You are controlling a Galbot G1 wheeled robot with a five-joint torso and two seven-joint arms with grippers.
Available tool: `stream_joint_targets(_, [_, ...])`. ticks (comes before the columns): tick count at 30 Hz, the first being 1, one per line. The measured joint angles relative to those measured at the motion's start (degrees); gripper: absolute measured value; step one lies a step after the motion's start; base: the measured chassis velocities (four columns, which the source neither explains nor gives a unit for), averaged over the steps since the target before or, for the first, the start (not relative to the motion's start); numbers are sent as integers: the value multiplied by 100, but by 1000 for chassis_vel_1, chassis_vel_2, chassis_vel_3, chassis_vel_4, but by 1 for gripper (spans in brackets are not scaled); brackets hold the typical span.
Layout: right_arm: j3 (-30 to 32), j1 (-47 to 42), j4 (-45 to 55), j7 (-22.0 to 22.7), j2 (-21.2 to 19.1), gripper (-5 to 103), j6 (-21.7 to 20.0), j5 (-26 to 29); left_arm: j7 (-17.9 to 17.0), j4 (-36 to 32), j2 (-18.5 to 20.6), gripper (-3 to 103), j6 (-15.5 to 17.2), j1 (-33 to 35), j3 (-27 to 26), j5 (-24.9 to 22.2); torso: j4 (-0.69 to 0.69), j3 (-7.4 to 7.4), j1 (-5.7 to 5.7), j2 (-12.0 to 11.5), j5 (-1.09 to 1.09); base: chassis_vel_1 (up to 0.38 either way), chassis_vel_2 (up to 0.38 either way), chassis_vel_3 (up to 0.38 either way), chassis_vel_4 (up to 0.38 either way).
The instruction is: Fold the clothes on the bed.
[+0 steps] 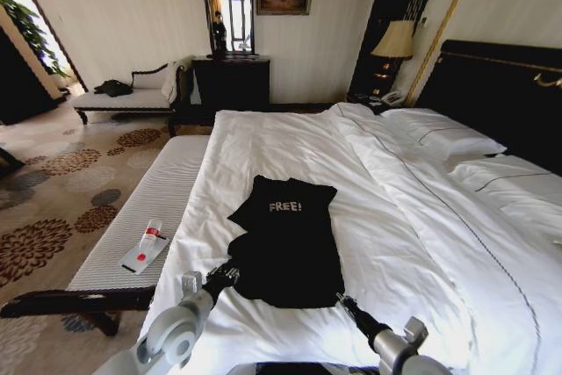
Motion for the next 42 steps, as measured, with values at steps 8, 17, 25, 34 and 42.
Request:
stream_joint_targets(8, [24,-7,-64,-24,-3,0,12,-13,-182,-289,-121,86,-189,417,-439,282,1,0,0,0,0,0,0,0,0])
stream_joint_targets(17, [16,59,-107,1,-3,0,22,-30,-70,-57,-123,100,-102,541,-440,470,1,0,0,0,-1,0,0,0,0])
stream_joint_targets(25, [100,48,-163,5,-27,0,42,-15,-164,340,-160,82,29,222,-205,322,1,1,0,0,1,0,0,0,0])
stream_joint_targets(34, [85,79,-159,44,-8,0,45,-9,-45,687,-367,55,-44,21,-13,417,1,1,1,0,1,0,0,0,0])
stream_joint_targets(42, [85,70,-151,48,-6,0,49,-14,5,699,-449,12,-185,5,70,639,1,1,1,0,0,0,0,0,0])
